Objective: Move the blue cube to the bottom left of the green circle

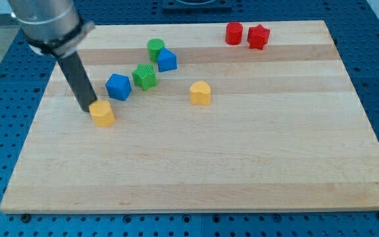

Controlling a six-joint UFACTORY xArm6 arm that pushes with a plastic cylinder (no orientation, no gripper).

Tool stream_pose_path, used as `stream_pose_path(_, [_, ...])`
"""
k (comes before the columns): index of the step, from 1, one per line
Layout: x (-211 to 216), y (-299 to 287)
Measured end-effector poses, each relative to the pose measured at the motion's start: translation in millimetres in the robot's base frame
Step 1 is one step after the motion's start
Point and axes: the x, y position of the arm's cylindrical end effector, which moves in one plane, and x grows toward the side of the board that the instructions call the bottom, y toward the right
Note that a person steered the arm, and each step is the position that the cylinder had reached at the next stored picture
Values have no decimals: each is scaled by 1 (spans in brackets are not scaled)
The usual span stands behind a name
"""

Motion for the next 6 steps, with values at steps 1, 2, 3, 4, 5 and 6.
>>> stream_pose_path(1, [20,34])
stream_pose_path(2, [2,22])
stream_pose_path(3, [-28,14])
stream_pose_path(4, [-45,16])
stream_pose_path(5, [-63,17])
stream_pose_path(6, [-84,26])
